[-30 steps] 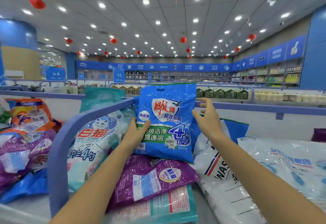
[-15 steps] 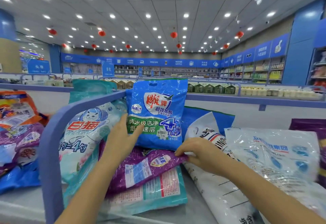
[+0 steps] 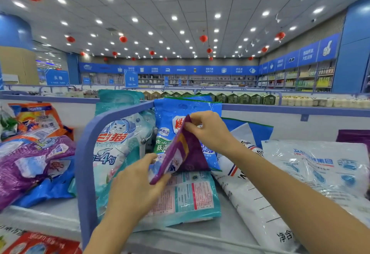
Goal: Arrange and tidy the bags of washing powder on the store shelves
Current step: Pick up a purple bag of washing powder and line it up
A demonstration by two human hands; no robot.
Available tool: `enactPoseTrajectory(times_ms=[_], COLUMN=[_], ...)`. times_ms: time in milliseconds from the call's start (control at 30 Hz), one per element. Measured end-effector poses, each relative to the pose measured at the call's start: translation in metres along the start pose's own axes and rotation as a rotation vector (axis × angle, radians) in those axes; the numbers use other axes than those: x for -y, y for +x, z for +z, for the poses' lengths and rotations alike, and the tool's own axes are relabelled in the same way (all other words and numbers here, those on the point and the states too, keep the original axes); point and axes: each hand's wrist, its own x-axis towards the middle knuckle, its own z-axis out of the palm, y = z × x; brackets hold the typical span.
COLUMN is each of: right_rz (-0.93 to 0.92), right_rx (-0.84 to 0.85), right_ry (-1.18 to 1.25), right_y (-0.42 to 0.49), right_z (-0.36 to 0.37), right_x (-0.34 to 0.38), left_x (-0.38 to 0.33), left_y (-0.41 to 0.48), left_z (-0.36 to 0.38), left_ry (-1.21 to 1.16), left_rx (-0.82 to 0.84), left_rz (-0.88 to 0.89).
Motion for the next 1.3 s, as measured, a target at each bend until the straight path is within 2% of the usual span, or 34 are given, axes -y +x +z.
enactPoseTrajectory(times_ms=[100,233,267,333,467,567,700,767,800,867,933,967,1067,1133,1300], right_rz=[0.027,0.024,0.006,-0.045,-0.081,-0.072,-0.064,0.042,0.137,0.334,0.443,0.445,0.434,0.458,0.486], right_rx=[-0.073,-0.205,-0.248,-0.306,-0.355,-0.404,-0.637,-0.686,-0.659,-0.504,-0.372,-0.377,-0.57,-0.64,-0.654], right_ry=[0.006,0.036,0.057,0.044,-0.088,-0.093,-0.122,-0.033,0.053,0.309,0.523,0.566,0.596,0.609,0.647], right_y=[0.016,0.036,0.041,0.047,0.048,0.032,-0.015,-0.048,-0.064,-0.092,-0.116,-0.127,-0.158,-0.177,-0.231], right_z=[0.0,-0.009,-0.014,-0.028,-0.053,-0.067,-0.096,-0.111,-0.118,-0.128,-0.135,-0.138,-0.156,-0.173,-0.229], right_x=[0.015,0.032,0.037,0.046,0.047,0.033,-0.005,-0.027,-0.038,-0.055,-0.069,-0.074,-0.085,-0.094,-0.131], left_x=[-0.001,-0.003,-0.003,-0.005,-0.018,-0.029,-0.045,-0.056,-0.063,-0.081,-0.105,-0.117,-0.157,-0.179,-0.25], left_y=[0.007,0.021,0.025,0.034,0.045,0.043,0.038,0.036,0.036,0.032,0.025,0.02,0.002,-0.009,-0.04], left_z=[-0.014,-0.034,-0.037,-0.036,-0.013,0.012,0.043,0.056,0.062,0.075,0.087,0.092,0.107,0.115,0.138], left_ry=[0.087,0.28,0.233,-0.036,-0.474,-0.668,-0.864,-0.923,-0.94,-0.964,-1.008,-1.047,-1.114,-1.128,-1.144], left_rx=[-0.152,-0.157,-0.165,-0.142,-0.067,-0.037,0.002,0.02,0.022,0.022,0.057,0.083,0.147,0.188,0.233], left_rz=[-0.004,0.009,0.035,0.081,0.008,-0.048,-0.145,-0.163,-0.162,-0.15,-0.151,-0.143,-0.088,-0.063,-0.03])
